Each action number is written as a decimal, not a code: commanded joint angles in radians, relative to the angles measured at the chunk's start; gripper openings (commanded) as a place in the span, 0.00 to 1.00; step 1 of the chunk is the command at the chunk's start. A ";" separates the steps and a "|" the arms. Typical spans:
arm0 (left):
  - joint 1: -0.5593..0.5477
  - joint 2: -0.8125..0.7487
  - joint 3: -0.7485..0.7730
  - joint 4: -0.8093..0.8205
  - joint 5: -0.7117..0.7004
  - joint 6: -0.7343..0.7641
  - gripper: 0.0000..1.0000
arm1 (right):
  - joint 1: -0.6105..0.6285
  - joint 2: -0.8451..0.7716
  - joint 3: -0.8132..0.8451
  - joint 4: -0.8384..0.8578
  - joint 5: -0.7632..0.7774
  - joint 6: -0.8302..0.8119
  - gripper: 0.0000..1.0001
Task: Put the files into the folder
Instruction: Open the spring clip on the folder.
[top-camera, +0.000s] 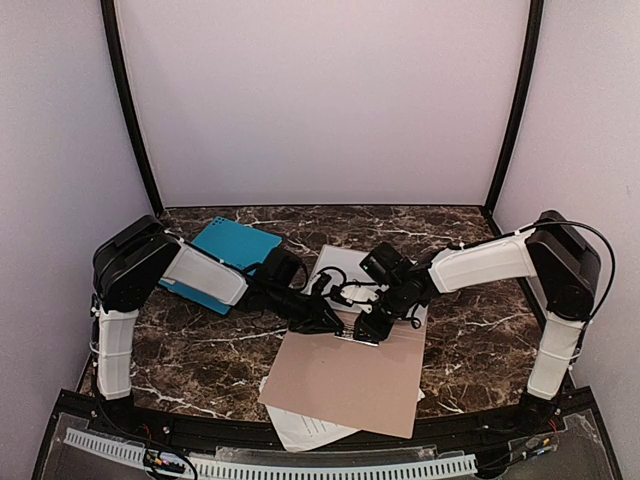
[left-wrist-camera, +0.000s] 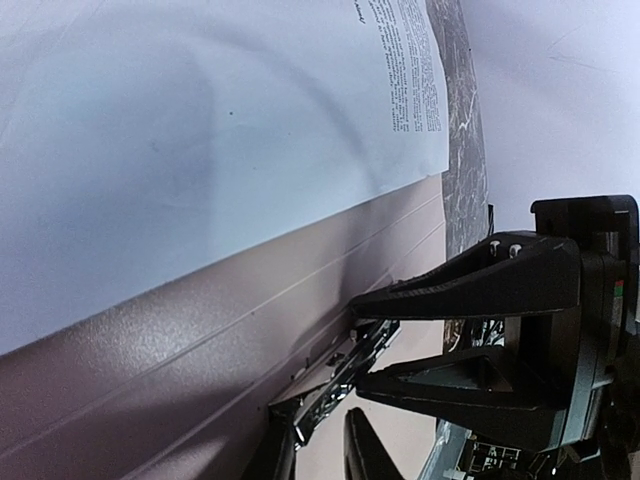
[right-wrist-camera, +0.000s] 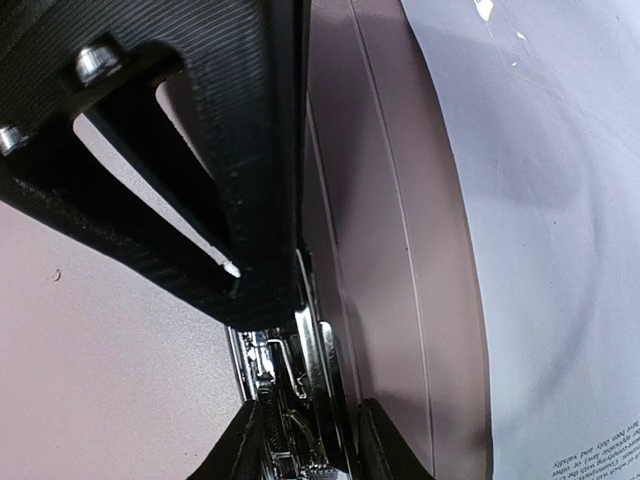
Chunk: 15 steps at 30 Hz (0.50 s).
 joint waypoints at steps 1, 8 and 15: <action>-0.011 0.016 -0.048 -0.019 0.004 -0.015 0.17 | -0.003 0.114 -0.059 -0.133 0.099 0.018 0.31; 0.013 0.002 -0.091 0.066 0.009 -0.055 0.12 | -0.003 0.116 -0.057 -0.134 0.099 0.019 0.31; 0.031 -0.012 -0.089 0.072 -0.001 -0.039 0.15 | -0.003 0.124 -0.053 -0.137 0.101 0.018 0.30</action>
